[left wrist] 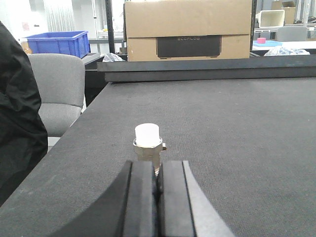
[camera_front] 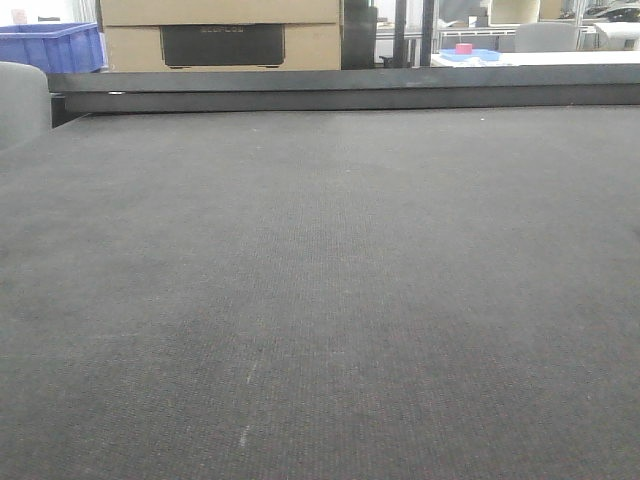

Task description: Place valve from conveyor to right shelf box

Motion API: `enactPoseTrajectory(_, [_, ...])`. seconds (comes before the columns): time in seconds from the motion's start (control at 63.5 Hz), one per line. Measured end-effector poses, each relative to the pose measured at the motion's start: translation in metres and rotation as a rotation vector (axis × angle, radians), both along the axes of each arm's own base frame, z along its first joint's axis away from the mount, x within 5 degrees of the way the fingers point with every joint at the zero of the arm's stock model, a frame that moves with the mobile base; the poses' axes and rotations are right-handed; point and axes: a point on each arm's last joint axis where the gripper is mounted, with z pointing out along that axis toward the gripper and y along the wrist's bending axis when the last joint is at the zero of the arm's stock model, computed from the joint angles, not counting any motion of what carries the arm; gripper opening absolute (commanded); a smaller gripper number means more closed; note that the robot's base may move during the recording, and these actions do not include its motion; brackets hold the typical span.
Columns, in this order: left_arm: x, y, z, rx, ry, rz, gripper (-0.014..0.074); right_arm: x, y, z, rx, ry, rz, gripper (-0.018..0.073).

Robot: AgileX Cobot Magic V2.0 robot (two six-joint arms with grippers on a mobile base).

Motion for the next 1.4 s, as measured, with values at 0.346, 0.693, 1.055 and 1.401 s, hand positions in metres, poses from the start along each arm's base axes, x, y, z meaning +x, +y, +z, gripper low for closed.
enactPoseTrajectory(0.346, [0.0,0.0,0.0,0.0,0.0,0.0,-0.0111,0.0,0.0,0.0,0.0,0.0,0.0,-0.0162])
enactPoseTrajectory(0.693, [0.0,0.0,0.005,0.003,-0.051,-0.001,-0.0111,0.0,0.0,0.001,0.001,-0.015,-0.002,-0.0162])
enactPoseTrajectory(1.055, [-0.006,-0.001,0.033,0.017,-0.272,-0.004,-0.0111,-0.004,-0.002,0.029,0.008,-0.184,-0.015,-0.0162])
enactPoseTrajectory(1.401, [-0.008,0.0,0.139,0.006,-0.131,0.002,0.0265,-0.029,0.0,0.145,0.009,-0.315,0.005,0.0061])
